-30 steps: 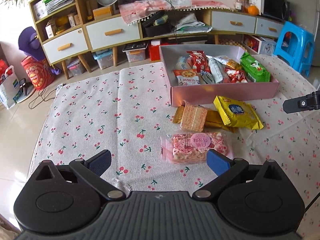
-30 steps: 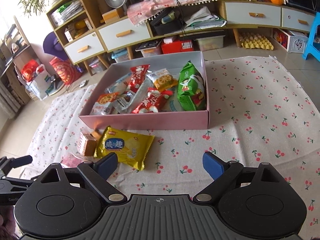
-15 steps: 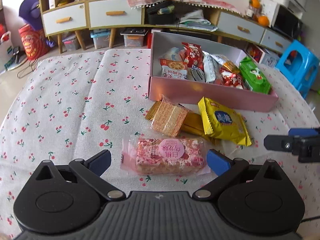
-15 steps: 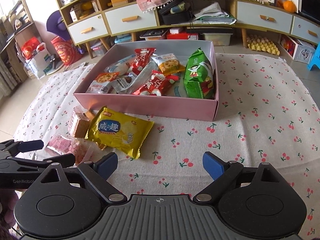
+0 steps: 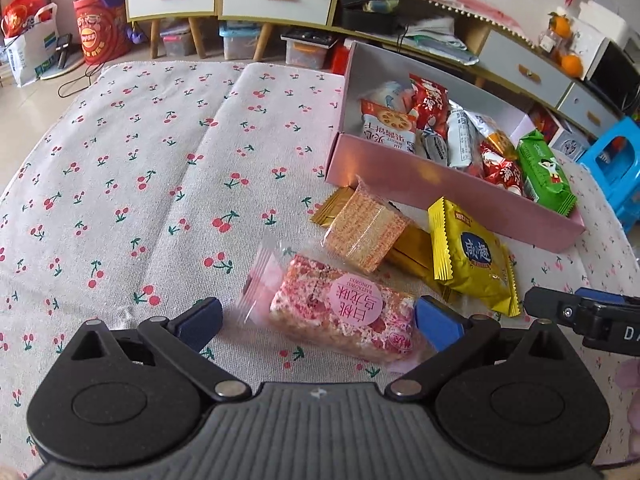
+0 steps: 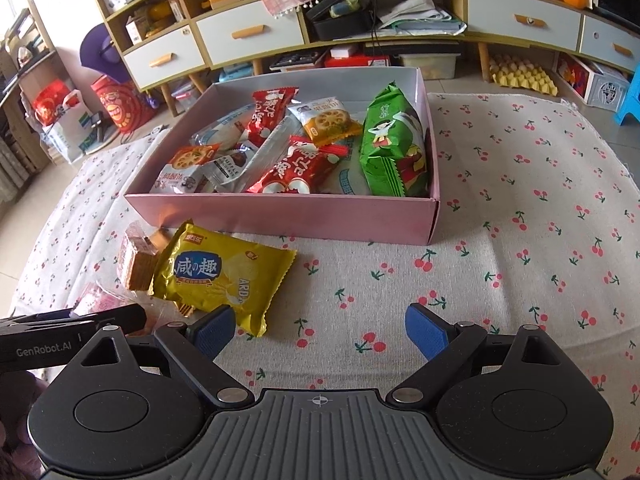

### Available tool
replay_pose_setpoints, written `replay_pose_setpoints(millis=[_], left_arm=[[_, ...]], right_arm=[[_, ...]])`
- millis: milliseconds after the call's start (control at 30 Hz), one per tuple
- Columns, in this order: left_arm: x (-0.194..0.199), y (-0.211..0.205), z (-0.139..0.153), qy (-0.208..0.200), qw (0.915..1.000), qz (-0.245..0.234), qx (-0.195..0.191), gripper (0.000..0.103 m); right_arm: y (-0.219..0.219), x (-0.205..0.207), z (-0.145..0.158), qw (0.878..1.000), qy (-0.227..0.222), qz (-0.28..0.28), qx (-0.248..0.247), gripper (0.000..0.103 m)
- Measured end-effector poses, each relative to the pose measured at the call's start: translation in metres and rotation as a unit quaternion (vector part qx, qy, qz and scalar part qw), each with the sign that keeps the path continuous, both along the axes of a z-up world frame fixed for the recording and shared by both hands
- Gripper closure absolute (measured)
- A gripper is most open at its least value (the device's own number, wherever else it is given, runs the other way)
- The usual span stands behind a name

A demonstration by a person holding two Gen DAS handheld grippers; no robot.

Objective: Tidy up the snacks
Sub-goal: 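Move the left gripper to the pink nougat bag while the right approaches the yellow chip bag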

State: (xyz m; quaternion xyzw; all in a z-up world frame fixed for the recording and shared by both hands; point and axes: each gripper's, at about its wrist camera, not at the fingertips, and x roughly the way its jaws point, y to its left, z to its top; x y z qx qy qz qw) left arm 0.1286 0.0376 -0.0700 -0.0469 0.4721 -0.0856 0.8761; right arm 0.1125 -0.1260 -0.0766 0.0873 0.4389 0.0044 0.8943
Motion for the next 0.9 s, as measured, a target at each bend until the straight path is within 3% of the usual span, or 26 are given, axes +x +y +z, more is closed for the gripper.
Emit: replay_pose_setpoints(millis=[333,533,767,900], left_arm=[[-0.002,0.039,0.003,0.034,0.9993,-0.011,0.007,0.0],[-0.005,0.058,0.008,0.05,0.9984,0.012,0.024,0.009],[-0.005,0.073,0.019,0.045,0.9974,0.038,-0.041,0.01],[-0.004,0.067,0.021,0.039,0.9972,0.038,-0.052,0.01]], right_arm=[[0.016,0.008,-0.009,0.999,0.015,0.028,-0.013,0.009],[0.026,0.011,-0.013,0.998,0.012,0.046,-0.036,0.009],[0.041,0.015,-0.016,0.993,-0.004,0.091,-0.068,0.009],[0.047,0.017,-0.018,0.992,-0.02,0.103,-0.075,0.012]])
